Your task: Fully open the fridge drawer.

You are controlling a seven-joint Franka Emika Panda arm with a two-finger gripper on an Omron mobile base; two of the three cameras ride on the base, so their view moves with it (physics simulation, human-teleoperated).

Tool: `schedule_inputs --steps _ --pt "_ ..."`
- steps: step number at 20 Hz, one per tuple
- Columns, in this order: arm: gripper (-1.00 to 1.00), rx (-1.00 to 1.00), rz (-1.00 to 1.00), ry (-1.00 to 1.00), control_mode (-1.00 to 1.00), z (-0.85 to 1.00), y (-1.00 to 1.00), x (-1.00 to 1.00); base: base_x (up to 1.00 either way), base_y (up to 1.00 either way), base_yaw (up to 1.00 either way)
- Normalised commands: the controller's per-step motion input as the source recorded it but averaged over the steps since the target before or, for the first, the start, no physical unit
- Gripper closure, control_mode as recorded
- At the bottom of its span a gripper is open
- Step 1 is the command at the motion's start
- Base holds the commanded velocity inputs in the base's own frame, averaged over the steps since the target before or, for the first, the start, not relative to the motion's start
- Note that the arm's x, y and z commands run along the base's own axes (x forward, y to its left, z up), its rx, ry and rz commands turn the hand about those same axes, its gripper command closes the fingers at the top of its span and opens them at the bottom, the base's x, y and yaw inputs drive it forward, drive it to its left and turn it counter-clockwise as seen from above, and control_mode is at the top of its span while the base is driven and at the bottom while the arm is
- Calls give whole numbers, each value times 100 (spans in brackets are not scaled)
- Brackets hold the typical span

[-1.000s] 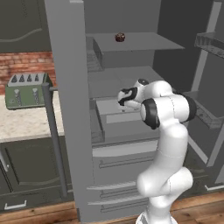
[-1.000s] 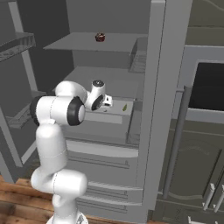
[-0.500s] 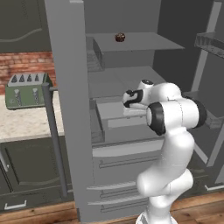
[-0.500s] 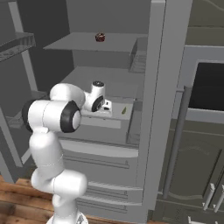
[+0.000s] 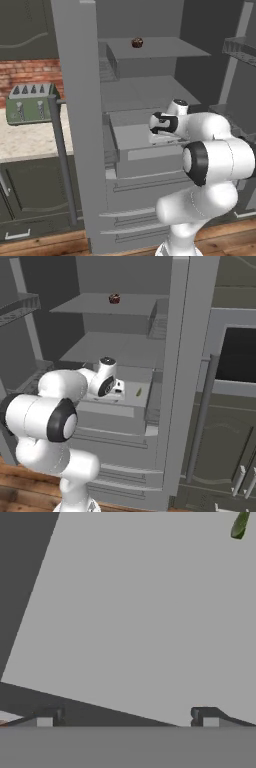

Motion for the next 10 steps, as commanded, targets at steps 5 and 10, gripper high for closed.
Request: schedule_inputs --steps 5,10 --pt "-100 6 5 -41 -100 82 1 -34 0 0 0" --pt "-100 2 1 -36 -100 95 0 -62 0 0 0"
